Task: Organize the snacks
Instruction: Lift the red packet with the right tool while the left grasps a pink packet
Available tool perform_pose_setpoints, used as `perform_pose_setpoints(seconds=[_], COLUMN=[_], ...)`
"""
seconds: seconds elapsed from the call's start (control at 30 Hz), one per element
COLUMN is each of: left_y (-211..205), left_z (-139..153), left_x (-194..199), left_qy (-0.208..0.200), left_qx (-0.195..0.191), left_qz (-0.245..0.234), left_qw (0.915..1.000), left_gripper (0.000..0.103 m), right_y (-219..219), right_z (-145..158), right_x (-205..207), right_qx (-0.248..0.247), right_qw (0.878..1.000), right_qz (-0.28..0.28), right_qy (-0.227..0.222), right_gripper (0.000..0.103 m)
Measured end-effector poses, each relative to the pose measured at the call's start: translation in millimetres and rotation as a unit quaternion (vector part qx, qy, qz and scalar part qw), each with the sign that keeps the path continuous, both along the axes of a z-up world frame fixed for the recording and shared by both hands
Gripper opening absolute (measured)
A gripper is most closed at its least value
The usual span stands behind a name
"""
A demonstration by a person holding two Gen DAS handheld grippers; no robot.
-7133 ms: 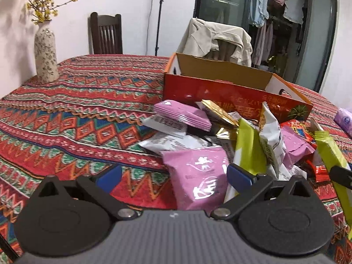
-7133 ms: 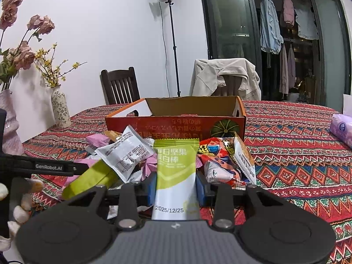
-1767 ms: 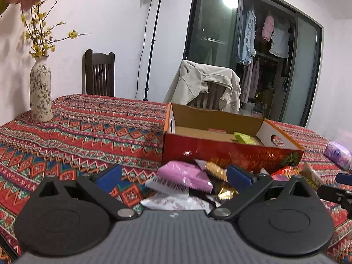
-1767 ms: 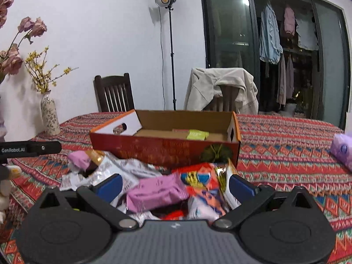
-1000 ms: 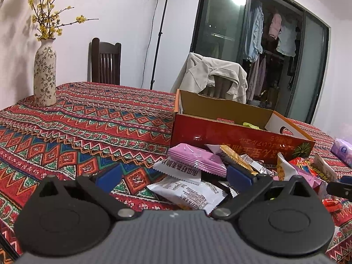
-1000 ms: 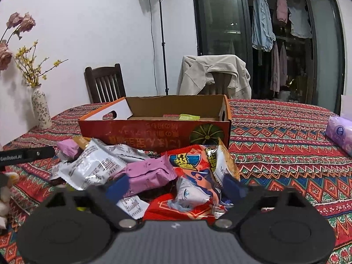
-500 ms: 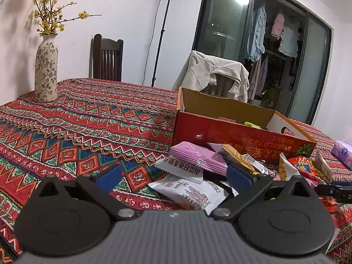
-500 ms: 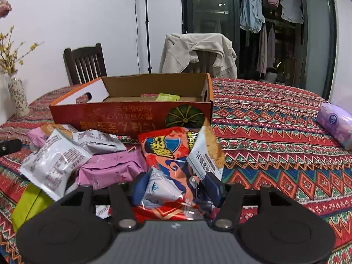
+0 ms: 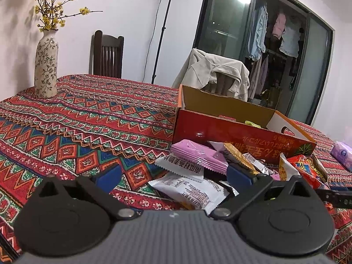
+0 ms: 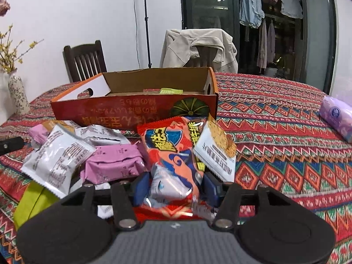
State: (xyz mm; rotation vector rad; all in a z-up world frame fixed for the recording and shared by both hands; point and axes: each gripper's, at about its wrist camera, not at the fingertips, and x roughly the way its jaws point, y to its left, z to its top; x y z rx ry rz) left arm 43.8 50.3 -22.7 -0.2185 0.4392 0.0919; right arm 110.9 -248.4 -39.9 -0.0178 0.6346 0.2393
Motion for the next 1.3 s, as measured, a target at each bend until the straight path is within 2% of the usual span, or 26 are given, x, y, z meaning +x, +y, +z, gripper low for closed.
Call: perform_pose_setpoints(seconds=[0.13,0.23,0.33,0.5,0.7,0.87,1.03,1.3], left_y=[0.4,-0.1,-0.7,-1.1,-2.5,-10.0,-23.7,-38.1], left_z=[-0.1,-0.4,-0.8,-0.8,-0.8,6.9,22.3,13.8], left_x=[-0.2,-0.4,0.0,1.0,1.7,6.4,27.1,77.5], left_qy=[-0.001,0.0,0.001,0.003,0.007,0.015,0.029,0.107], left_qx=[-0.001,-0.002,-0.002,-0.001,0.005,0.025,0.087,0.124], left_qz=[0.002,0.001,0.0,0.002,0.008,-0.004,-0.016,-0.039], left_qw=[1.0,1.0,1.0,1.0,0.9999,0.9996,0.9956,0.9857], left_gripper=[0.103,0.103,0.103,0.103,0.103,0.103,0.103,0.103], right_y=[1.0,1.6,-1.0,-9.2,-12.2,-17.8,-25.1,-21.2], right_z=[1.2,-0.9,-0.1,12.3,12.5,15.8,17.3,18.0], right_x=[22.1,22.8,13.6,-6.4,-15.7,-27.2,-24.4,-18.7], right_qx=[0.002,0.006,0.016,0.046,0.056,0.068,0.08,0.083], right_qw=[1.0,1.0,1.0,0.995,0.992,0.987,0.986,0.988], right_qz=[-0.002,-0.005,-0.012,-0.017,-0.005,-0.008,-0.016,-0.011], right_qy=[0.02,0.013,-0.015,-0.092,-0.114,-0.147,-0.143,-0.132], right_gripper=[0.054,0.051,0.049,0.049,0.049,0.049,0.049,0.049])
